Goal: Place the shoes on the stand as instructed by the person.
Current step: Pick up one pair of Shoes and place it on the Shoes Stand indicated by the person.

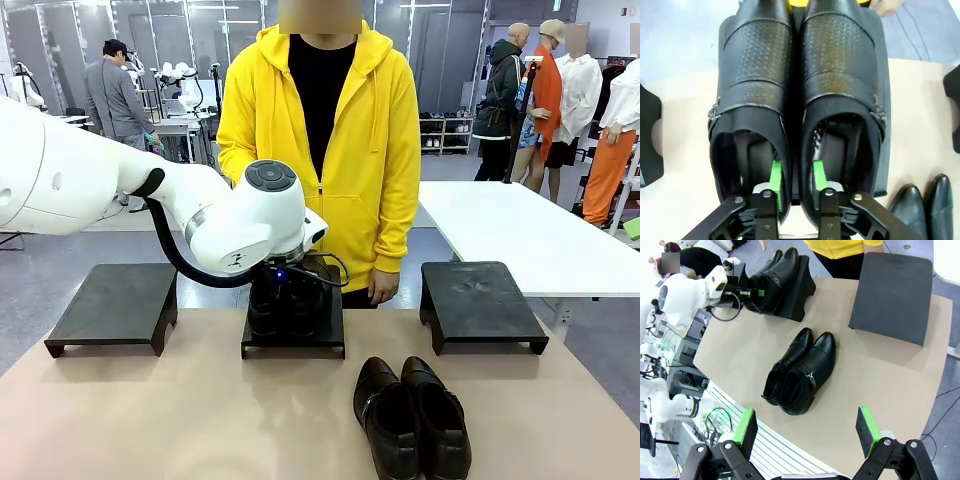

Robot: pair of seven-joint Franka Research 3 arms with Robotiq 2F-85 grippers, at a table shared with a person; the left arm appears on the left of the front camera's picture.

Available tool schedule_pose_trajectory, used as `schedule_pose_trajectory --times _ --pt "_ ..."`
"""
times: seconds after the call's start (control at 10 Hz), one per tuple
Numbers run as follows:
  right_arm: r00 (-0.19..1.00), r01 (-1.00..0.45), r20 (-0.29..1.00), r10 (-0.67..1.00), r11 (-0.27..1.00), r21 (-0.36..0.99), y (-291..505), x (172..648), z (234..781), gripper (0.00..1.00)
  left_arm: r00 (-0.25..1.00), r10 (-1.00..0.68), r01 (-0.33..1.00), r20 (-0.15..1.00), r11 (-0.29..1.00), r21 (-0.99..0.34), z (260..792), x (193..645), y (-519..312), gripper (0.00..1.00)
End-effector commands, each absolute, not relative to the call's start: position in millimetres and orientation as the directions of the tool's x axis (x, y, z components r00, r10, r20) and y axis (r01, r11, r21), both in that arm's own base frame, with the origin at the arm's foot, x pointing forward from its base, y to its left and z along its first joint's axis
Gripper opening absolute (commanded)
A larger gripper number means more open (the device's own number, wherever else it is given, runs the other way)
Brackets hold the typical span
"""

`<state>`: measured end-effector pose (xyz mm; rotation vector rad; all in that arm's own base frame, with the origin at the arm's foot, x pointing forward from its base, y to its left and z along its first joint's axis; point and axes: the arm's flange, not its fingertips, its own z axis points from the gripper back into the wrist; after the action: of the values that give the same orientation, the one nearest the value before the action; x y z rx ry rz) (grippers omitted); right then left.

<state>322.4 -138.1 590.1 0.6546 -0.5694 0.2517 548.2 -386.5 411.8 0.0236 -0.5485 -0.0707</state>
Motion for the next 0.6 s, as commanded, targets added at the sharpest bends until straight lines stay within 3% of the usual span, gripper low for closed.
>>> schedule_pose_trajectory --times 0.0,0.1,0.2,0.4,0.5 --pt "0.810 -0.409 0.584 0.052 0.764 0.499 -139.0 322.8 589.5 1.00 0.828 -0.067 0.047 0.557 0.998 0.051 414.4 548.8 -388.4 0.73" --pt "0.810 -0.409 0.584 0.052 0.764 0.499 -139.0 322.8 589.5 1.00 0.829 -0.062 0.042 0.555 0.998 0.048 415.0 548.5 -387.9 0.96" --pt "0.810 -0.409 0.584 0.052 0.764 0.499 -139.0 322.8 589.5 1.00 0.830 -0.058 0.040 0.555 0.998 0.045 416.3 547.6 -388.1 1.00" --pt "0.810 -0.409 0.584 0.052 0.764 0.499 -139.0 322.8 589.5 1.00 0.827 -0.046 0.030 0.560 0.999 0.039 420.5 545.1 -386.2 1.00" --pt "0.810 -0.409 0.584 0.052 0.764 0.499 -139.0 322.8 589.5 1.00 0.829 -0.042 0.023 0.557 0.999 0.042 421.1 543.8 -384.5 0.93"
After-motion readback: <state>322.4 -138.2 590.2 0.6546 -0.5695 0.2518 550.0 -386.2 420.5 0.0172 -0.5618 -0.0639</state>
